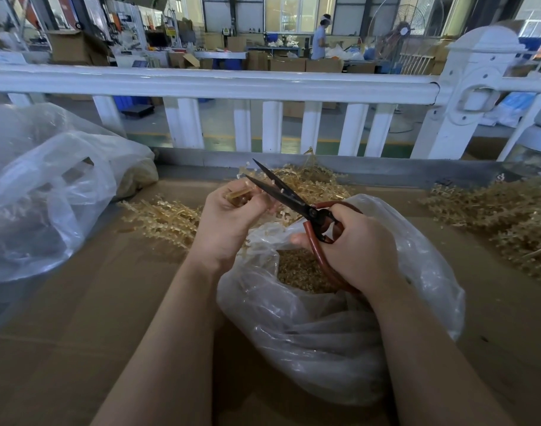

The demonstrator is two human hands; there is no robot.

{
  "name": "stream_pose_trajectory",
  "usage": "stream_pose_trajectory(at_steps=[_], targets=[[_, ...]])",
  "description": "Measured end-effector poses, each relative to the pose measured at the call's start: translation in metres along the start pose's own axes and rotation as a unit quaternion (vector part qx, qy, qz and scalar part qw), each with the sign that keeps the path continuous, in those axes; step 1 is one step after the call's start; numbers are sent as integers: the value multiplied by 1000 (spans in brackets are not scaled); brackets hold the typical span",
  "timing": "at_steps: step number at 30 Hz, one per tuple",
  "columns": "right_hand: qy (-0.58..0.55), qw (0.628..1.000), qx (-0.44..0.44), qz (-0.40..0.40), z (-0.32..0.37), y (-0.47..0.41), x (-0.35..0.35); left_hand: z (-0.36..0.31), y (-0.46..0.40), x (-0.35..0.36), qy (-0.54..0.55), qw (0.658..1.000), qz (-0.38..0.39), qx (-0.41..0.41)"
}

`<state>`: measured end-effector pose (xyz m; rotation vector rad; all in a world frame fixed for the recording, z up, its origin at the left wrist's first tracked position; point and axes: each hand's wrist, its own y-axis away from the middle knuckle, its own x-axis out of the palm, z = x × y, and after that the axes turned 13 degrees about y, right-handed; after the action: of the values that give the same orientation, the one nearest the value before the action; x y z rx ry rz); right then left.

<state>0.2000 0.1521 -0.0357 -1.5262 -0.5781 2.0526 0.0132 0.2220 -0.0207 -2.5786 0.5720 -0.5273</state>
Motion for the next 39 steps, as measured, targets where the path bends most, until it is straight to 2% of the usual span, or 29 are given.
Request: stream_pose_trajectory(at_steps=[16,31,39], targets=[[-20,1000,1,6,0,1,0,-1,0,1,6,1000,11,3],[-4,1000,-17,13,0,-1,1,-3,1,4,-2,999,7,-40],[-23,1000,-6,18,-1,-1,1,0,0,2,74,996,9,-39]])
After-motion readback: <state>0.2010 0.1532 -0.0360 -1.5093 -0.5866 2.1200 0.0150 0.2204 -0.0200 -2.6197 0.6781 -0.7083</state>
